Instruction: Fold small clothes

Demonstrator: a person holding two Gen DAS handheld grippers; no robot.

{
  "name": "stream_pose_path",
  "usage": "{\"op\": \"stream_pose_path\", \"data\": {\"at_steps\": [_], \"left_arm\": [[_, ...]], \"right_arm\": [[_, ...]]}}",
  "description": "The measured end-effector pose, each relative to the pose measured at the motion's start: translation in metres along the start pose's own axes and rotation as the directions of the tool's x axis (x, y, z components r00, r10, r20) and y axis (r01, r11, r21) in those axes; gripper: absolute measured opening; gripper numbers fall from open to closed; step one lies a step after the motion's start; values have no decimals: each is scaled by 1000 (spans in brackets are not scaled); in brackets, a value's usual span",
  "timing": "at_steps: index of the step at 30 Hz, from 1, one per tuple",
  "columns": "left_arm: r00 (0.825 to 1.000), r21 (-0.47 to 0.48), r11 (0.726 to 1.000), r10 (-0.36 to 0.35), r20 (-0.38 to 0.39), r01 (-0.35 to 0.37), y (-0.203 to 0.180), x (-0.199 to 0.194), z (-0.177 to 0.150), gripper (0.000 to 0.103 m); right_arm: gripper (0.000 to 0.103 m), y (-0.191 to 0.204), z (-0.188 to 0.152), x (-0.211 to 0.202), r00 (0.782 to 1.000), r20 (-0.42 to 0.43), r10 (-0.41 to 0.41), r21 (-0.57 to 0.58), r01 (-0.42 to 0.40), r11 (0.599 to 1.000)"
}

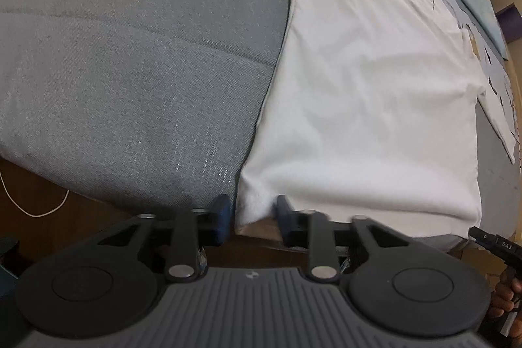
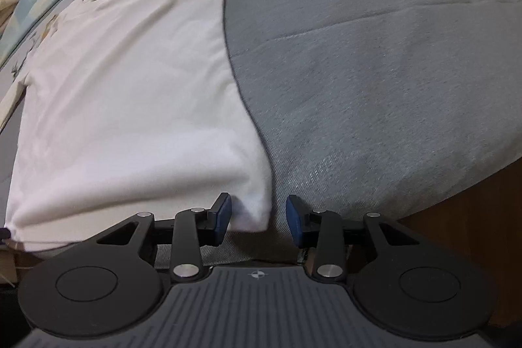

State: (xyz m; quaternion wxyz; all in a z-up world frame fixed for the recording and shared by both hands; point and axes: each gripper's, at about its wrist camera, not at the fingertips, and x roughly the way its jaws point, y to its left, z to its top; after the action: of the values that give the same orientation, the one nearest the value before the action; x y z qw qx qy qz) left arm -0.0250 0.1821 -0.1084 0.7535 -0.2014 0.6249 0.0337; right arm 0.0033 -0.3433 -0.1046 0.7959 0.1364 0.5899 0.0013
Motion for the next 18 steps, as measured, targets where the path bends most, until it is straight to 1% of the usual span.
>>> {"op": "stream_pose_path", "data": {"at_steps": [1, 2, 3, 4, 5, 6, 8, 9, 10, 11, 12, 13, 14, 15, 16, 17, 18], "left_arm": [[1000, 10, 1000, -2, 6, 2, 0, -2, -1, 7], [1000, 22, 1000, -5, 23, 4, -1, -8, -1, 7], [999, 27, 999, -19, 44, 18, -2, -15, -2, 7], [996, 26, 998, -54, 73, 52, -1, -26, -3, 6], [992, 32, 997, -80, 103, 77, -1, -36, -4, 6], [986, 42, 995, -99, 132, 94, -1, -46, -6, 6], [982, 40, 993, -116, 148, 112, 3, -55, -11, 6], [984, 46, 994, -107, 142, 102, 4, -54, -12, 6], [988, 55, 995, -87, 126, 81, 4, -49, -13, 6], [993, 68, 996, -62, 101, 55, 3, -42, -13, 6], [997, 89, 996, -24, 68, 18, 0, -33, -12, 6], [999, 110, 994, 20, 46, -25, -4, -27, -12, 6], [997, 123, 990, 63, 42, -68, -3, -23, -10, 7], [995, 123, 988, 84, 48, -89, -3, -20, -8, 8], [995, 115, 990, 79, 59, -86, -4, -20, -6, 9], [996, 112, 992, 57, 70, -65, -5, -22, -6, 10], [996, 117, 992, 32, 79, -41, -9, -22, -6, 11]], "right_arm": [[24, 0, 0, 0, 1000, 0, 5, -9, -5, 1000], [6, 0, 0, -2, 1000, 2, 17, -14, -17, 1000], [5, -2, 2, -6, 999, 11, 32, -7, -32, 999], [4, -4, 4, -15, 998, 34, 59, 13, -59, 998], [3, -10, 8, -28, 992, 71, 106, 51, -109, 993], [3, -16, 12, -42, 980, 116, 158, 90, -169, 981], [3, -32, 18, -72, 945, 212, 251, 157, -286, 945], [3, -41, 19, -82, 930, 243, 275, 184, -323, 928], [3, -49, 19, -85, 928, 248, 279, 211, -333, 919], [3, -55, 18, -81, 938, 225, 263, 240, -315, 918], [3, -59, 18, -72, 956, 174, 235, 258, -275, 926], [3, -58, 16, -60, 973, 112, 200, 260, -223, 940], [4, -55, 14, -45, 988, 33, 148, 237, -152, 960], [4, -51, 12, -36, 996, -17, 89, 207, -83, 975], [5, -46, 9, -28, 999, -44, 11, 174, -4, 985], [8, -42, 7, -24, 997, -41, -65, 140, 71, 988], [8, -38, 7, -24, 993, -21, -117, 112, 119, 987]]}}
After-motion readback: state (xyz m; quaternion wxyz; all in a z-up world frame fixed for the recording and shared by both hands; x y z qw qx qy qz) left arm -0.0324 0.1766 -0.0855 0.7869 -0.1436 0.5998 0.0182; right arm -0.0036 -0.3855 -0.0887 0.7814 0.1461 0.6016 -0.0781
